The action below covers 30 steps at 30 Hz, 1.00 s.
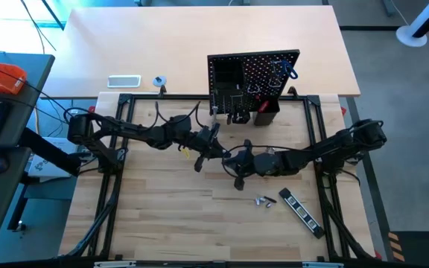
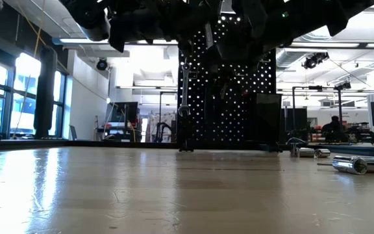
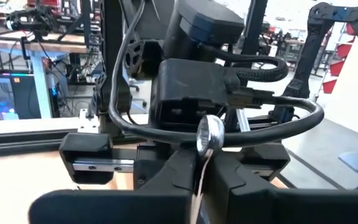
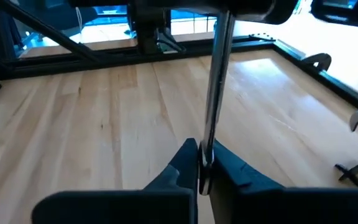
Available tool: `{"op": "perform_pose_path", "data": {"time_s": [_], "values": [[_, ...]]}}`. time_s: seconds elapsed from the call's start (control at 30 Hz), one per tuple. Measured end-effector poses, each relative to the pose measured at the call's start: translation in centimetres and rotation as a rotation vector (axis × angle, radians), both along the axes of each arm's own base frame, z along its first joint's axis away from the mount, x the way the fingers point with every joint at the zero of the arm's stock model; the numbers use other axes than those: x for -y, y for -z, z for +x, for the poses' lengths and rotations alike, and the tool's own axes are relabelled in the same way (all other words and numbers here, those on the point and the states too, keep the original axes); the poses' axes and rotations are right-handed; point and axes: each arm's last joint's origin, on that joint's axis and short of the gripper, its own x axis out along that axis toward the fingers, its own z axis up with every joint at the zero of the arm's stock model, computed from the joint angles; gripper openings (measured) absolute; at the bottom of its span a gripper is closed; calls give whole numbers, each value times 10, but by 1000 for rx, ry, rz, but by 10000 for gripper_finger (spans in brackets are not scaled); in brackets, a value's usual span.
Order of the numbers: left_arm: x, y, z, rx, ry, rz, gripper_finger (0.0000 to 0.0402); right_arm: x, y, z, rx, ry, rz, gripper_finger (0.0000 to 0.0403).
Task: Hang tools onto peg board
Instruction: Hang the silver wrench on the peg board
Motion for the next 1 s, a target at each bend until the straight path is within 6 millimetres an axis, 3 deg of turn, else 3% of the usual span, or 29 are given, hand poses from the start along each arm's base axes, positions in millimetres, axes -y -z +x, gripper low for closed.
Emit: {"op": "perform_pose_path", "data": {"time_s": [0.57, 0.77, 1.0], "values": [[0, -3, 0, 29, 3, -12, 97, -12, -10, -2, 77, 65, -113, 2], [0, -4, 0, 41, 3, -1, 92, -17, -15, -4, 105, 75, -141, 2], [1, -8, 0, 88, 5, 7, 53, -17, -16, -3, 117, 77, -140, 2]]}}
